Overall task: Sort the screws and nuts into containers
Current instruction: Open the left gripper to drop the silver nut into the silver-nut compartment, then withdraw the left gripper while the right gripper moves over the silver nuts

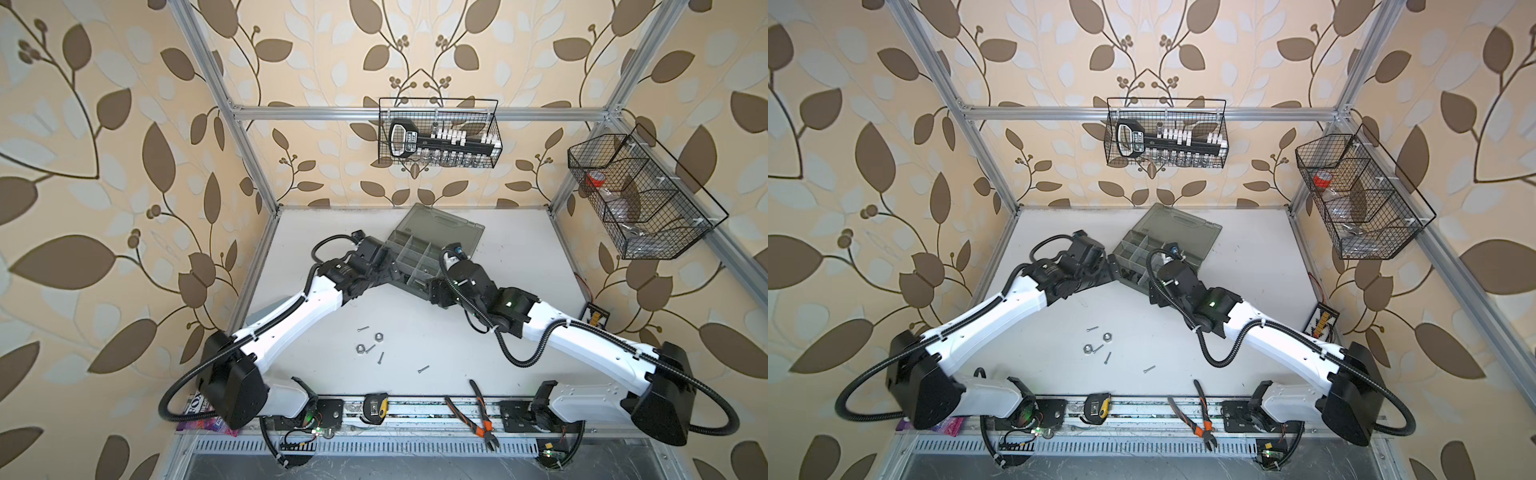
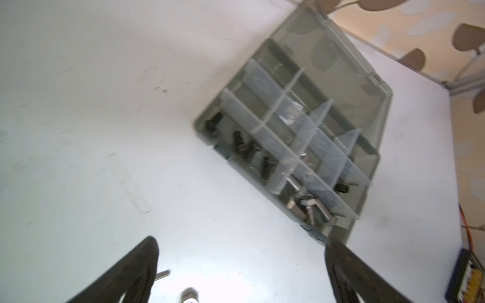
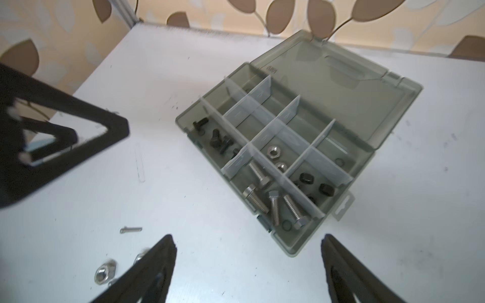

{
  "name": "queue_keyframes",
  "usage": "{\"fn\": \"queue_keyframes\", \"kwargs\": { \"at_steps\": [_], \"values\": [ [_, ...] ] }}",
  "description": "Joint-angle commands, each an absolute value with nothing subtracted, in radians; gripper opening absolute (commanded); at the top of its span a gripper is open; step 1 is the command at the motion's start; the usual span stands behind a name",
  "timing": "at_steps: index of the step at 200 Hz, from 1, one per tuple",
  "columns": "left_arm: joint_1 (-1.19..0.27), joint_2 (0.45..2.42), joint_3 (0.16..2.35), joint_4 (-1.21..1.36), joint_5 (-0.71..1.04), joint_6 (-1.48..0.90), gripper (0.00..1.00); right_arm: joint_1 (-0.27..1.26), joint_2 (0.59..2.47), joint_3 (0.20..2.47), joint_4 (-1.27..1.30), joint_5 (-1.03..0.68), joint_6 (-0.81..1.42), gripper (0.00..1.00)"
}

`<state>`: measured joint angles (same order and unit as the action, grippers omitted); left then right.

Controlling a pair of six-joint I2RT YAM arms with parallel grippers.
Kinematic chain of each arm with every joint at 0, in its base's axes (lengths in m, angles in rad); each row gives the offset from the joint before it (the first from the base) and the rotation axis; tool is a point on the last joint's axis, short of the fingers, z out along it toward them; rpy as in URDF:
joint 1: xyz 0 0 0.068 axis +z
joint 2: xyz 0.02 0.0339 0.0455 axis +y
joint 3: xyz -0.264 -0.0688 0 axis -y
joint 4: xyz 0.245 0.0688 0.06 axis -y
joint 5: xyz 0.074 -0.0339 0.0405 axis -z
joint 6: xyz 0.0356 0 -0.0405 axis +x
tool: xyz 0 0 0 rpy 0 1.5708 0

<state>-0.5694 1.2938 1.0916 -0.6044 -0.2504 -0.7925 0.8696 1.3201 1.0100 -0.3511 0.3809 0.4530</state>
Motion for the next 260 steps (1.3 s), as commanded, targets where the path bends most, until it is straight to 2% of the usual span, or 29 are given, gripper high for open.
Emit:
{"fn": "queue_keyframes", "kwargs": {
  "at_steps": [1,65,114,196,260],
  "values": [
    [-0.522,1.141,0.974,-0.674,-0.337,-0.919,0.99,0.93,1.402,1.049,-0.353,0.326,0.457,0.85],
    [-0.486,0.772,0.739,-0.905,-0.493,-1.157,0.99,1.035,1.708,1.219,-0.425,0.159,0.379,0.75],
    [-0.486,0.574,0.666,-0.952,-0.555,-1.199,0.99,1.076,1.858,1.306,-0.449,0.084,0.338,0.66],
    [-0.486,0.613,0.675,-0.985,-0.568,-1.225,0.99,1.083,1.998,1.391,-0.462,0.043,0.314,0.48],
    [-0.486,0.62,0.666,-0.976,-0.562,-1.226,0.99,1.083,2.05,1.424,-0.462,0.032,0.305,0.46]
  ]
}}
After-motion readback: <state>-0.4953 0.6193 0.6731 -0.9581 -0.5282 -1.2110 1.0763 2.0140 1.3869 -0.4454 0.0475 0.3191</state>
